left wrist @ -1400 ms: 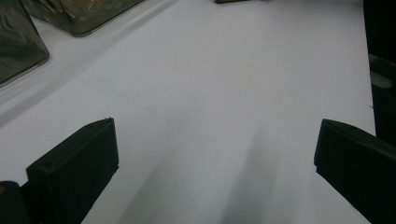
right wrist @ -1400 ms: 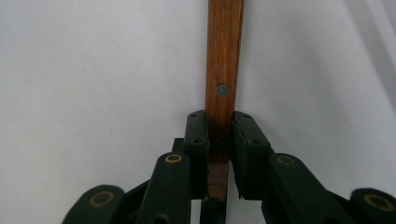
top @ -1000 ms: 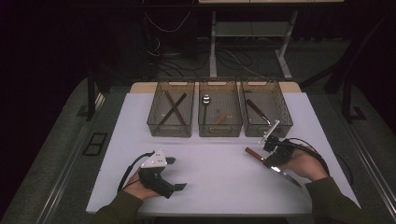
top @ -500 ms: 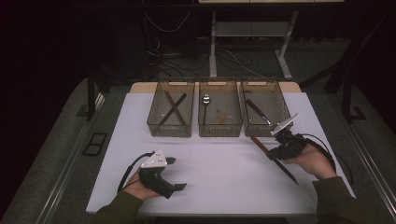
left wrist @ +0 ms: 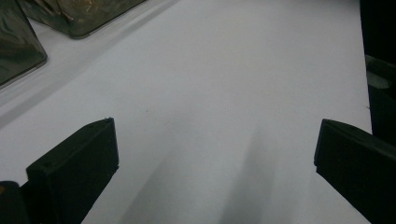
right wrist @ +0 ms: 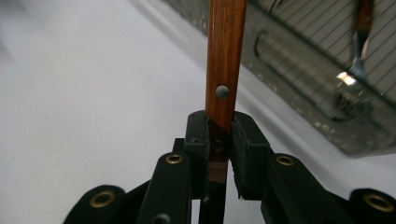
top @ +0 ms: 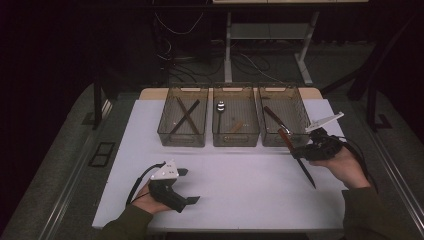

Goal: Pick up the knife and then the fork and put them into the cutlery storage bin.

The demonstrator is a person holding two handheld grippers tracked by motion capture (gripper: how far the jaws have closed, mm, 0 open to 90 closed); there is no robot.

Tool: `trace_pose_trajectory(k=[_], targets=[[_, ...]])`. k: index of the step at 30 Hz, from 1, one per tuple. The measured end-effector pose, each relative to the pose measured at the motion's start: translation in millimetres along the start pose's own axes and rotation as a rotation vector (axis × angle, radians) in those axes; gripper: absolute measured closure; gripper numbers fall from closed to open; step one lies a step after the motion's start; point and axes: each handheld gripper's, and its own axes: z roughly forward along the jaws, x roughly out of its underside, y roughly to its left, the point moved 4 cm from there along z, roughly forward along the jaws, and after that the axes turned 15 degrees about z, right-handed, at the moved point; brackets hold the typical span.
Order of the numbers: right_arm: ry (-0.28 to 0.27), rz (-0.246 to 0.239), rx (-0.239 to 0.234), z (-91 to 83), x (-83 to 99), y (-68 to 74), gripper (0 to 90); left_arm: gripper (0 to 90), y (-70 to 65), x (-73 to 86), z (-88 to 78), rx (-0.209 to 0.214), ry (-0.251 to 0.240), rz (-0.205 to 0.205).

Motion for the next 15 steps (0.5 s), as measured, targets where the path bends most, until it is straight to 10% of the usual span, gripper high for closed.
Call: trace_pose_trajectory(k=[15], targets=[[-0.102,0.008,0.021,-26.1,-39.8,-6.4,77.6,0.0,0.5,0.0,-0.3,-0.004,-0.006,-0.008]])
